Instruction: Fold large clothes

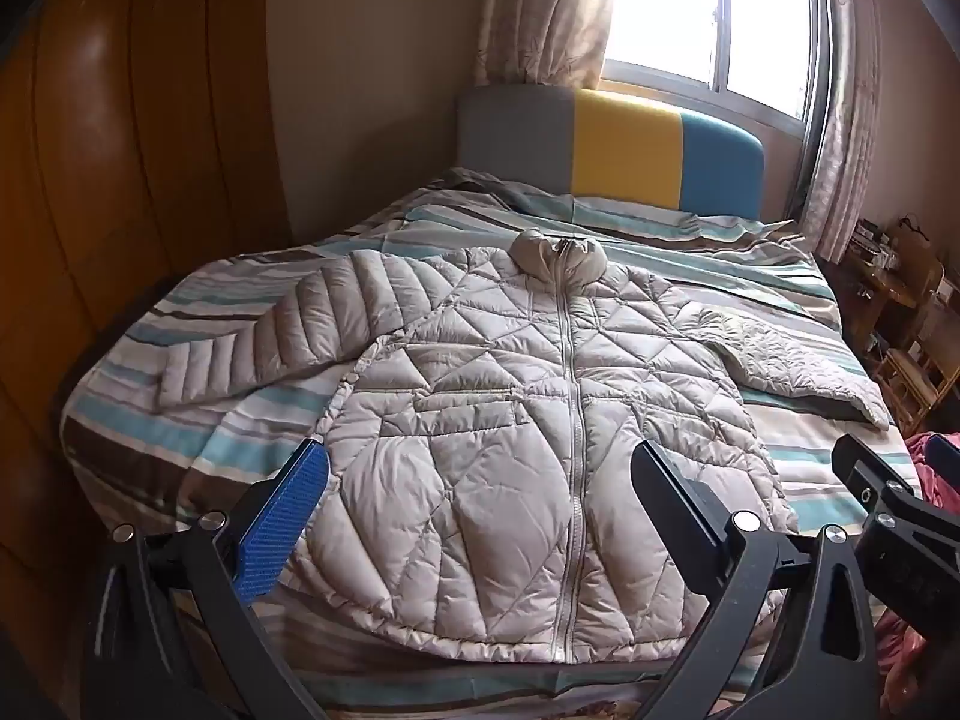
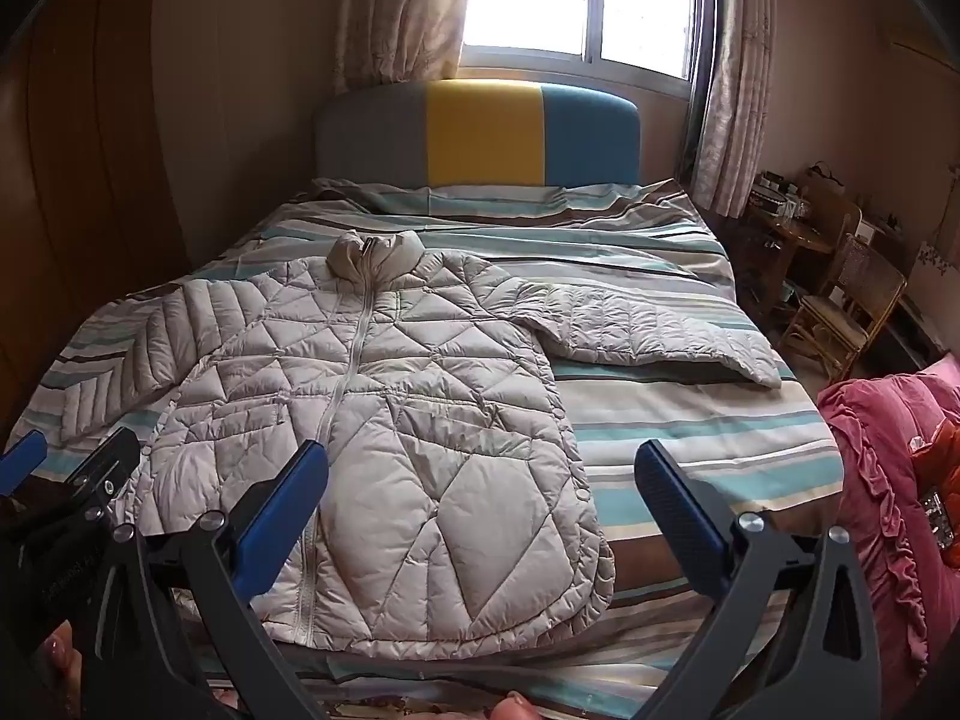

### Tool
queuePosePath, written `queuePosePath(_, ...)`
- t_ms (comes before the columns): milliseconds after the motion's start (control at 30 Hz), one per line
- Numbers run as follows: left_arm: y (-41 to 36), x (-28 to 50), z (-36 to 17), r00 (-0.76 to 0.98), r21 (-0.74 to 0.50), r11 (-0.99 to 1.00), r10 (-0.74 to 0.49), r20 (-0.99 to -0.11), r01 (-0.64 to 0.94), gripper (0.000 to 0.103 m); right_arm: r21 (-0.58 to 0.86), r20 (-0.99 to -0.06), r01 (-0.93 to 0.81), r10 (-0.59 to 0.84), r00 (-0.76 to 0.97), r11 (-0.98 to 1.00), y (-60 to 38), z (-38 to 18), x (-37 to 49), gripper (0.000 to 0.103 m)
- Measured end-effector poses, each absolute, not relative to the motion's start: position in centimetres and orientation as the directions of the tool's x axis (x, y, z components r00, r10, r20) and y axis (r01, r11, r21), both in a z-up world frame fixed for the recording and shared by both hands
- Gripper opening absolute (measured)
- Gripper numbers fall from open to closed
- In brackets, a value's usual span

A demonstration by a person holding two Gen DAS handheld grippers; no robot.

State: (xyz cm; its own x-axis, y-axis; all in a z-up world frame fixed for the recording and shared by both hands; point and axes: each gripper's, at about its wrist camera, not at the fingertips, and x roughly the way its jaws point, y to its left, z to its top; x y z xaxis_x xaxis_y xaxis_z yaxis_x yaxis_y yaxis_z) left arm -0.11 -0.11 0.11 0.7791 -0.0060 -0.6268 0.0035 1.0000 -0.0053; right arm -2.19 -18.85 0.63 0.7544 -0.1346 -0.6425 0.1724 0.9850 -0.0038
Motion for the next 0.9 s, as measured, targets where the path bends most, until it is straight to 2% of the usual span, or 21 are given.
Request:
queuePosePath(267, -0.80, -0.64, 0.35, 0.798, 0.008, 0.999, -0.022, -0.603, 0.034, 0.100, -0.002, -0.647, 0.176, -0.135, 0.751, 0.984, -18.77, 0.41, -2.10, 0.101)
queuePosePath(300, -0.28, -0.45, 0.24, 0.783, -0.005, 1.000, -0.005, -0.623, 0.002, 0.100, -0.002, -0.647, 0.177, -0.136, 0.750, 0.984, -18.66, 0.36, -2.10, 0.101)
queuePosePath(900, -0.21, -0.30, 0.14, 0.776, -0.024, 1.000, -0.021, -0.630, 0.007, 0.100, 0.005, -0.656, 0.167, -0.123, 0.745, 0.986, -18.78, 0.18, -1.99, 0.101)
